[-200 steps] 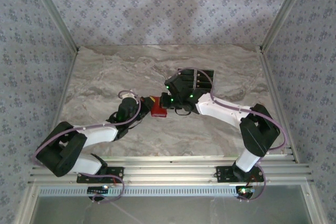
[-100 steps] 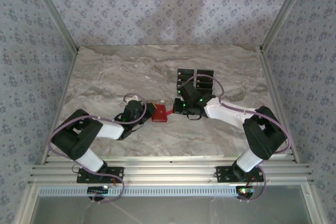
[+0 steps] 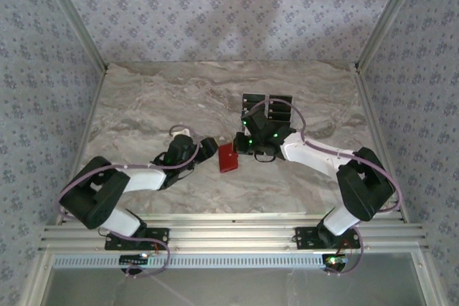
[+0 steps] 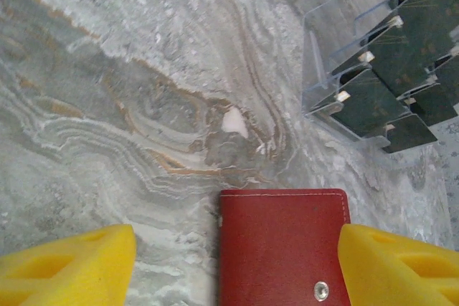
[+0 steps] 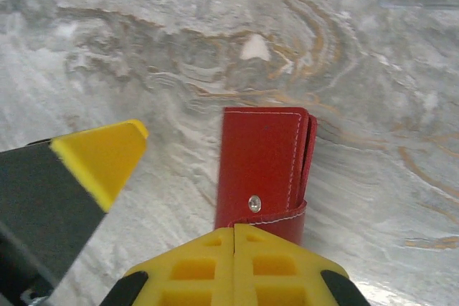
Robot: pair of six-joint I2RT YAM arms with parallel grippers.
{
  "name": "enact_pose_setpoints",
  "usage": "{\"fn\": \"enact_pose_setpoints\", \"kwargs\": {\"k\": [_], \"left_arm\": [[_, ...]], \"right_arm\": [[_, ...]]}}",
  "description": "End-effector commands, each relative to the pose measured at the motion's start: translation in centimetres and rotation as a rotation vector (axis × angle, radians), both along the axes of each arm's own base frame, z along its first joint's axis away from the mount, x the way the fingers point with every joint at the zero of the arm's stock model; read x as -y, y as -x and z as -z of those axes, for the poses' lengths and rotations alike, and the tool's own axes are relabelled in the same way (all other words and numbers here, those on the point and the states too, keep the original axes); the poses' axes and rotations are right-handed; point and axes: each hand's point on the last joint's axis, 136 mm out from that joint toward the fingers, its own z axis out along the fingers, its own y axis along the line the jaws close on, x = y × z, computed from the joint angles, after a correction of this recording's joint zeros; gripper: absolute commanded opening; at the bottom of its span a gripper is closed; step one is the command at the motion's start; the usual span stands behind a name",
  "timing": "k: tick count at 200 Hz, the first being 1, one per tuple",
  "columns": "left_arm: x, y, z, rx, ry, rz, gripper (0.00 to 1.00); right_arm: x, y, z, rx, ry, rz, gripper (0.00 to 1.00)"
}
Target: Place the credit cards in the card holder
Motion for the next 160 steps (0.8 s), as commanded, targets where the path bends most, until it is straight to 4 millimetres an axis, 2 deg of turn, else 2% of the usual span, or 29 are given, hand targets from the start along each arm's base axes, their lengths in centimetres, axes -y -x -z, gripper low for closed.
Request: {"fn": "enact_pose_setpoints", "kwargs": {"k": [1, 28, 61, 101, 160], "left_arm": [[0.1, 0.4, -1.1, 0.018, -0.079, 0.072, 0.75], [0.0, 0.8, -1.7, 0.028, -0.096, 0.094, 0.76], [0.1, 1.0, -1.6, 0.024, -0.102, 0.106, 0.76], [-0.1, 1.3, -0.6, 0.009, -0.114, 0.106, 0.74], [-1.1, 1.9, 0.5, -0.012, -0.141, 0.083, 0.62]], "right_arm": [[-1.1, 0.2, -3.3, 0.048, -0.044, -0.040, 0.00], [-1.3, 0.3, -4.3, 0.066, -0.051, -0.043, 0.00], [-1.1, 0.2, -4.0, 0.064, -0.037, -0.034, 0.00], [-0.2, 0.3, -2.7, 0.047, -0.012, -0.017, 0.00], [2.0, 0.7, 0.3, 0.010, 0.034, 0.025, 0.00]]}}
